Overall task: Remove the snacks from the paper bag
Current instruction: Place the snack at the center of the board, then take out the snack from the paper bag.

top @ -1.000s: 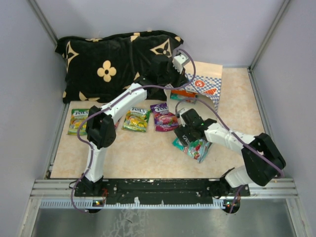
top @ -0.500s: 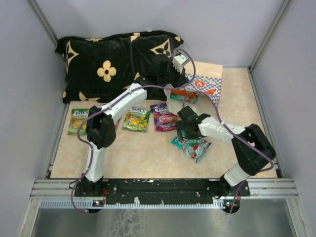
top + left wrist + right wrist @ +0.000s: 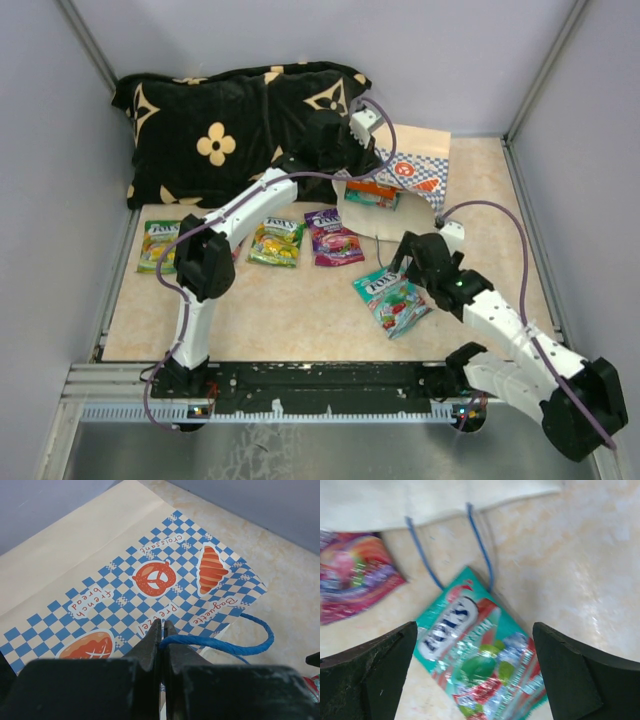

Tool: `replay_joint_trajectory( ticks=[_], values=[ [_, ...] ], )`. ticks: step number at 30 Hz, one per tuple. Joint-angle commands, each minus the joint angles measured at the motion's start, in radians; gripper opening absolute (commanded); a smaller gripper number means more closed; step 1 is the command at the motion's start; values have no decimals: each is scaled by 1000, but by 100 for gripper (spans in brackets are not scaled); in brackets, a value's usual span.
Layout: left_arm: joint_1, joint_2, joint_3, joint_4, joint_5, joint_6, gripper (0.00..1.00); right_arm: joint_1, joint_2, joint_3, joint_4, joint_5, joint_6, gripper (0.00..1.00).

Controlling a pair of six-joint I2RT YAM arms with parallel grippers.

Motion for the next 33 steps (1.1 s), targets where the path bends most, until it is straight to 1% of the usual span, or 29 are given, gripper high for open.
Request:
replay_joint_trajectory(
  ticks=[1,4,6,8,11,12,14,18,20,21,24,26,29,31,33],
  values=[
    [-7,2,59,26,-19,-34,0,5,-103,-4,328,-64,62,99],
    [-28,0,58,28,-33,-24,0,6,-144,-106,647,-112,220,99],
    [-38,-4,60,27,-46,-21,0,8,-119,-174,858,-93,325,99],
    [-42,-9,63,22,-48,-29,0,12,-52,-200,998,-30,405,99],
    [-48,-19,66,15,-40,-52,0,16,55,-208,1121,58,502,99],
    [-52,-21,66,11,-37,-55,0,17,95,-214,1166,86,555,97],
    [-68,-22,75,-6,-54,-44,0,20,185,-223,1282,107,626,92],
    [-96,-22,89,-48,-105,-11,0,20,379,-210,1388,138,769,82],
    [-107,-26,88,-57,-110,-10,0,20,502,-217,1484,151,827,77],
    [-110,-26,87,-61,-107,-11,0,21,541,-222,1551,156,851,75],
    [-126,-30,88,-84,-132,8,0,13,759,-209,1774,165,896,67],
    [-129,-38,80,-93,-140,9,0,-8,899,-177,1937,148,922,63],
    [-130,-55,62,-96,-135,-4,0,-32,1097,-97,2124,123,987,55],
    [-133,-62,52,-95,-133,-12,0,-38,1204,-41,2188,118,1015,51],
    [-138,-68,43,-96,-136,-13,0,-40,1254,0,2191,121,1009,50]
  ],
)
